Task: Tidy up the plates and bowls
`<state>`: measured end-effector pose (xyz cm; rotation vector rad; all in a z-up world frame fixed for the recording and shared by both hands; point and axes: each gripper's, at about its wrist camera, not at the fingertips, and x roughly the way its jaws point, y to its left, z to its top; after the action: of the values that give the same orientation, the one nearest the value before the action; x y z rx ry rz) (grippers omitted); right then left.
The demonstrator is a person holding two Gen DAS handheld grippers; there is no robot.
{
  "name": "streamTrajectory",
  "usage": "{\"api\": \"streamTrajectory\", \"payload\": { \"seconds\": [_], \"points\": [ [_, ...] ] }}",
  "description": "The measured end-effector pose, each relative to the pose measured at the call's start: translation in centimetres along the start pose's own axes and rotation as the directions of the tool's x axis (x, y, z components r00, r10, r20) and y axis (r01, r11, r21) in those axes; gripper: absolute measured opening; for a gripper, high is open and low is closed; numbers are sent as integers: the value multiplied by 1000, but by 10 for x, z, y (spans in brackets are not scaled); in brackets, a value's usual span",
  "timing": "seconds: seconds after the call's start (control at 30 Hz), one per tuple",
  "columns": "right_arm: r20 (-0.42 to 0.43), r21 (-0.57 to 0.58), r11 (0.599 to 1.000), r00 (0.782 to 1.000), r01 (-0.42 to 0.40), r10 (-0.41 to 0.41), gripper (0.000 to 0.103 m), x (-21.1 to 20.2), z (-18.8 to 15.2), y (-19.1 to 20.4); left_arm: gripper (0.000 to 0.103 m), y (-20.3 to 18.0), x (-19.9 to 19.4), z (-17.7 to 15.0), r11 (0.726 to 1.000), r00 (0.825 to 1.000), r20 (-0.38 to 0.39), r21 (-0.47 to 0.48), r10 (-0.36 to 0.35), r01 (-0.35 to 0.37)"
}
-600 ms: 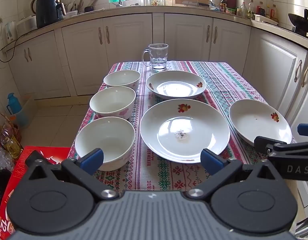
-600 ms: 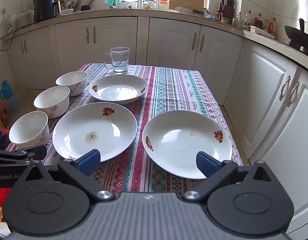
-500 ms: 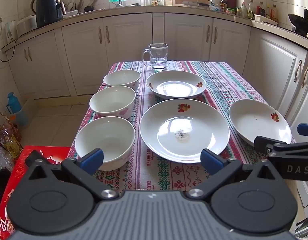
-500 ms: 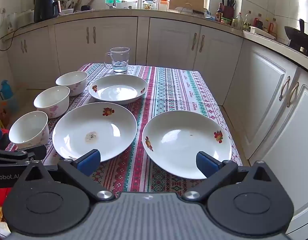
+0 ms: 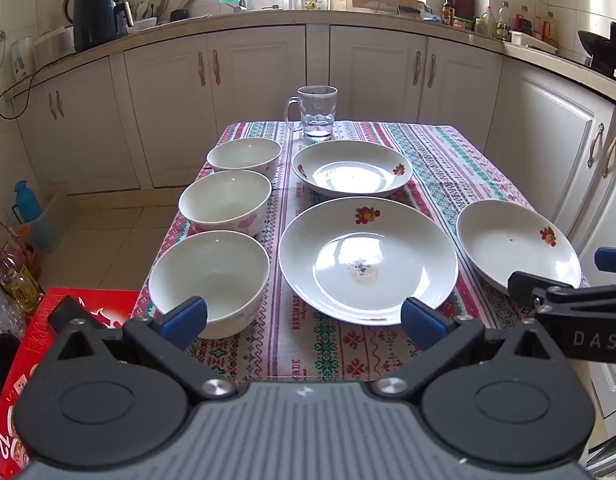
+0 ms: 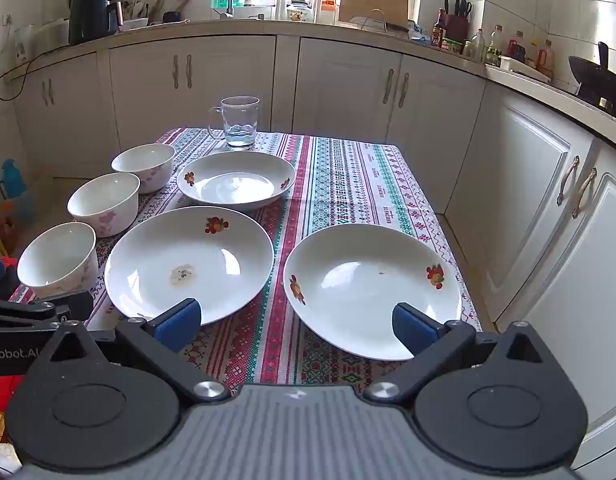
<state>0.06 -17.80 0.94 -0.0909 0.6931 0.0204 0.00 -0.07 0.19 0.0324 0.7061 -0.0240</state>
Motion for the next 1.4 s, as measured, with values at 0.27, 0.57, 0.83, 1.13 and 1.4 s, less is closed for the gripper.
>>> {"api": "streamTrajectory", "payload": {
  "seconds": [0.27, 0.57, 0.83, 1.13, 1.4],
  "points": [
    [1, -1, 1000, 1000, 5, -5, 103, -4, 3, 1, 102, 3, -1, -1, 1000, 1000, 4, -7, -7, 7],
    [10, -6, 1000, 1000, 13, -13, 103, -2, 0, 1, 102, 4, -3, -1, 1000, 1000, 5, -10, -13, 13],
    [14, -11, 1000, 1000, 19, -19, 103, -2, 0, 2, 102, 4, -3, -1, 1000, 1000, 5, -11, -13, 13],
    [16, -13, 1000, 1000, 21, -20, 103, -2, -1, 2, 102, 5, -4, 0, 1000, 1000, 6, -11, -13, 13],
    [17, -14, 1000, 1000, 21, -21, 103, -3, -1, 2, 102, 5, -4, 0, 1000, 1000, 7, -12, -11, 11]
  ]
}}
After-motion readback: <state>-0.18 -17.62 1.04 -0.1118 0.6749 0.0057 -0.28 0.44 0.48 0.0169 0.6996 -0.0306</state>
